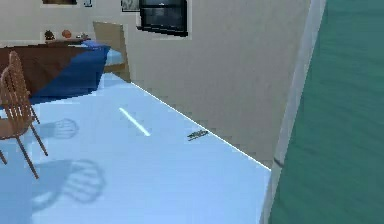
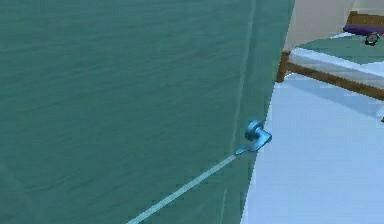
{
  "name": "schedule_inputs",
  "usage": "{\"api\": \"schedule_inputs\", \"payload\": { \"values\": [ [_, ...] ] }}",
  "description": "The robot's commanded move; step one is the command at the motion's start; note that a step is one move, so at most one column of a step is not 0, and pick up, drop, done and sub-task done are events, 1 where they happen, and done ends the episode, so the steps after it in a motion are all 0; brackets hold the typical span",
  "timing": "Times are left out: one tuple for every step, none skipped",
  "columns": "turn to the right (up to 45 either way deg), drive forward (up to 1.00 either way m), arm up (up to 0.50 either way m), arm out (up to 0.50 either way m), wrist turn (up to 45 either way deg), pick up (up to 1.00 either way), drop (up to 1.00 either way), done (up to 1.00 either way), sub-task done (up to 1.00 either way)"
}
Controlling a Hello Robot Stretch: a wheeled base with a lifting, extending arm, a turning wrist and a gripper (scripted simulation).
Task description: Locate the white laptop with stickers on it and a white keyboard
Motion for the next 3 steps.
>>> {"api": "schedule_inputs", "payload": {
  "values": [
    [-45.0, 0.0, 0.0, 0.0, 0.0, 0.0, 0.0, 0.0, 0.0],
    [-27.0, 0.0, 0.0, 0.0, 0.0, 0.0, 0.0, 0.0, 0.0],
    [0.0, 0.6, 0.0, 0.0, 0.0, 0.0, 0.0, 0.0, 0.0]
  ]
}}
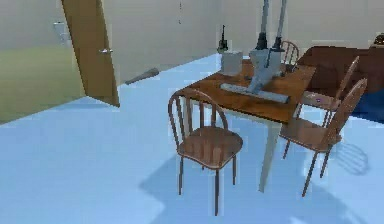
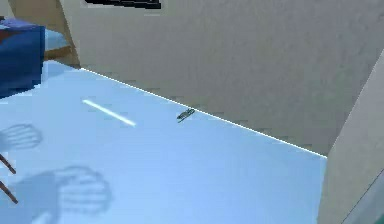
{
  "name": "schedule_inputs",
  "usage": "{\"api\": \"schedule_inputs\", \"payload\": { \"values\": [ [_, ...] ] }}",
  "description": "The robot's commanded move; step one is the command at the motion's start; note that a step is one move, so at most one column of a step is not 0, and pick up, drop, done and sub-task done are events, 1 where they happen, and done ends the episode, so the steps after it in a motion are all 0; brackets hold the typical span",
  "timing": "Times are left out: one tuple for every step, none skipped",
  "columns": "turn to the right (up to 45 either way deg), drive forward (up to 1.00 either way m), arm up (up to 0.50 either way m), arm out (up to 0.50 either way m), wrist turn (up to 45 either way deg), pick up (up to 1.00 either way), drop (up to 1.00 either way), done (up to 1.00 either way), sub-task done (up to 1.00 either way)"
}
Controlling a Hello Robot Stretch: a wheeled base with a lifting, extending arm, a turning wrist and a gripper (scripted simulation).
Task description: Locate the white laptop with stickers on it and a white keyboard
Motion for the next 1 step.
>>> {"api": "schedule_inputs", "payload": {
  "values": [
    [-33.0, 0.0, 0.0, 0.0, 0.0, 0.0, 0.0, 0.0, 0.0]
  ]
}}
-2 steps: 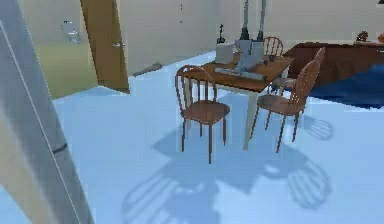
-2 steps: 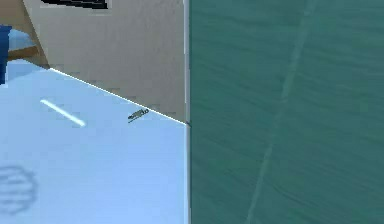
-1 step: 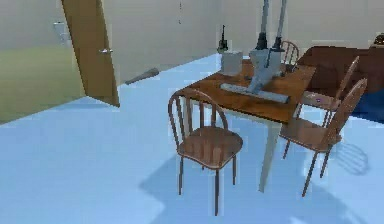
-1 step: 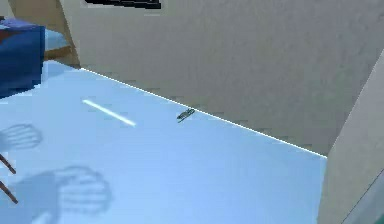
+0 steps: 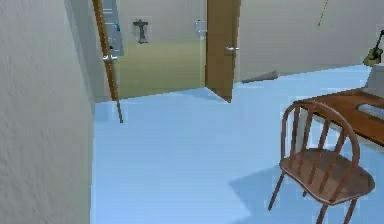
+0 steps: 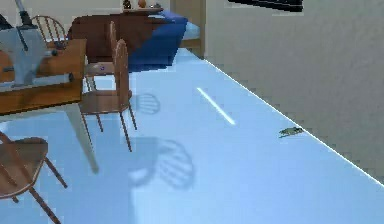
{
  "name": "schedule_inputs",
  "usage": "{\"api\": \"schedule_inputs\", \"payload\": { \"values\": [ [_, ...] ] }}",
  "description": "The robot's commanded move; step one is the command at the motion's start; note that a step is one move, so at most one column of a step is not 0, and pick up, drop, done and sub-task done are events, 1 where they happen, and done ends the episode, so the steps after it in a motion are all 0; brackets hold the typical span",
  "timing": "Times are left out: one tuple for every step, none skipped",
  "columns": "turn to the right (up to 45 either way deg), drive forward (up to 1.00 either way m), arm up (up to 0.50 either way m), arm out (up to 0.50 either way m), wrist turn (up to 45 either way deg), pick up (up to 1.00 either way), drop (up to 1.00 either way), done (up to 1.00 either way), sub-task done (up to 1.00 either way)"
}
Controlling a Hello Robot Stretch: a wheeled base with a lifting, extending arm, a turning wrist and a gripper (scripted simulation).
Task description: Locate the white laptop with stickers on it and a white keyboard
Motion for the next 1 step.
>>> {"api": "schedule_inputs", "payload": {
  "values": [
    [0.0, 1.0, 0.0, 0.0, 0.0, 0.0, 0.0, 0.0, 0.0]
  ]
}}
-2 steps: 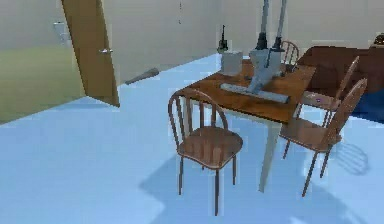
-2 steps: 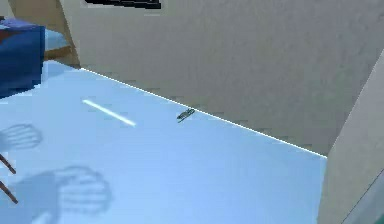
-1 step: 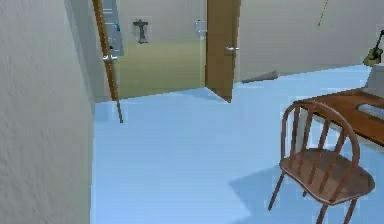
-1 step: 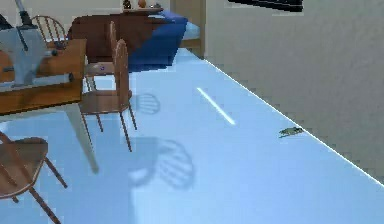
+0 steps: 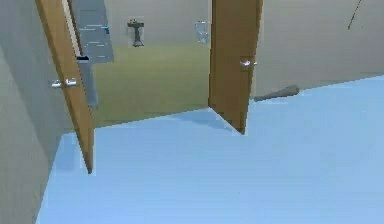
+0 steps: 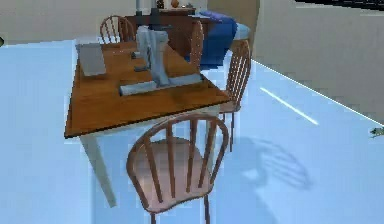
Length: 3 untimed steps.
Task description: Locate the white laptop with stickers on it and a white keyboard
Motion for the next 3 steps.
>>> {"api": "schedule_inputs", "payload": {
  "values": [
    [0.0, 1.0, 0.0, 0.0, 0.0, 0.0, 0.0, 0.0, 0.0],
    [0.0, 1.0, 0.0, 0.0, 0.0, 0.0, 0.0, 0.0, 0.0],
    [-3.0, 0.0, 0.0, 0.0, 0.0, 0.0, 0.0, 0.0, 0.0]
  ]
}}
